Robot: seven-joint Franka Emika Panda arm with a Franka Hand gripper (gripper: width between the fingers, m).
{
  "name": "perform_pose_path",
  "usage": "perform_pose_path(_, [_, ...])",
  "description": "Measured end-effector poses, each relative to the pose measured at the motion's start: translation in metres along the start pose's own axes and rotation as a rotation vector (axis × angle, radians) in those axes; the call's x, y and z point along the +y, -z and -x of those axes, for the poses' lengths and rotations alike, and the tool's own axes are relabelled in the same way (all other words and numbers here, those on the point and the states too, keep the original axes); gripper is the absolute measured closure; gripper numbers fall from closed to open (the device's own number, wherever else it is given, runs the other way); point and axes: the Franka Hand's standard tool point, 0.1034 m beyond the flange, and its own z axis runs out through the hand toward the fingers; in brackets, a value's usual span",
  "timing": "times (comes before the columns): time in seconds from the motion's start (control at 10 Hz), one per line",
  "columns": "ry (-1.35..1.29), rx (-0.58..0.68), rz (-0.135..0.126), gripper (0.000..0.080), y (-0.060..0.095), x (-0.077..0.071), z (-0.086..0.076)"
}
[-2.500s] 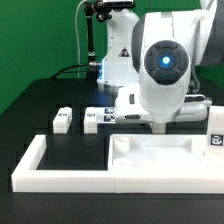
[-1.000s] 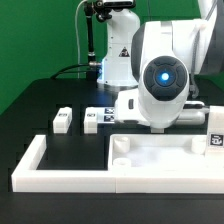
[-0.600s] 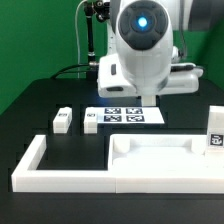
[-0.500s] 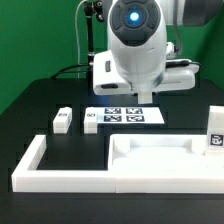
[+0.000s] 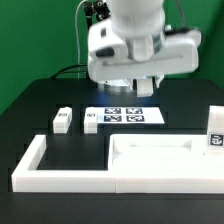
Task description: Assemble desk
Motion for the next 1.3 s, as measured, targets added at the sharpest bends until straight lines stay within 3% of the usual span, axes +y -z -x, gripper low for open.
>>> perform_pose_path(0.1, [0.003,0.076,0.006,0.0509,0.014,0.003,-0.011])
perform_pose_path(0.3, [0.001,0.201,0.017,0.0509,0.010,0.004,-0.011])
perform_pose_path(0.5, [-0.004,0.338,0.030,0.0509,0.015,0.007,-0.019])
perform_pose_path(0.7, [-0.005,0.450,-0.009,0.0509,0.041,0.012,-0.040])
perform_pose_path(0.9, [-0.009,0.549,0.001,0.0509,0.057,0.013,-0.048])
perform_pose_path(1.3, [-0.035,0.871,0.077,0.0509,0.058,0.028,-0.057])
